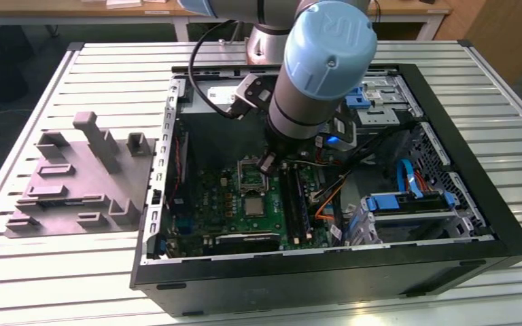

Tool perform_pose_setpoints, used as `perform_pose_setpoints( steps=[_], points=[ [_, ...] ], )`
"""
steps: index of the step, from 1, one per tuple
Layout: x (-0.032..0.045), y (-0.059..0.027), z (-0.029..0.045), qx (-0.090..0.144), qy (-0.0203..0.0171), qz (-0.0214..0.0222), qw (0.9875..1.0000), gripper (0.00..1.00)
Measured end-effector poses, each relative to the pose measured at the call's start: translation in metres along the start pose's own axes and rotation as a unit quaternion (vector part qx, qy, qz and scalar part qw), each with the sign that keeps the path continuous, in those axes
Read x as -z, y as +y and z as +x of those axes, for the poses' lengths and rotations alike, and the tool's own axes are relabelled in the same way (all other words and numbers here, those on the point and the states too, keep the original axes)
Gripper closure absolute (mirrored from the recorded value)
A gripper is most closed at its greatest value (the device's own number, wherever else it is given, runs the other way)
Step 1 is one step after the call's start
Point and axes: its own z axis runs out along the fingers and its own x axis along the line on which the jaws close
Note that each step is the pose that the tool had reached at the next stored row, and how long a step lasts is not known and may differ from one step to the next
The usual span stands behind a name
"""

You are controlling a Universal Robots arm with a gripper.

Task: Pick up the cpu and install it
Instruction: 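Close the cpu cover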

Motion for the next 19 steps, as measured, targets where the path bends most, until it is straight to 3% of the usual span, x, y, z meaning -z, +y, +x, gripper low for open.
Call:
perform_pose_setpoints(
  steps=[8, 13, 19],
  points=[
    [-0.0030, 0.0015, -0.0005, 0.001, 0.0005, 0.0000, 1.0000, 0.89],
    [-0.0030, 0.0018, -0.0008, 0.000, 0.0122, 0.0086, 0.9999, 0.89],
    [0.0000, 0.0039, -0.0017, 0.000, 0.0165, 0.0118, 0.9998, 0.89]
  ],
)
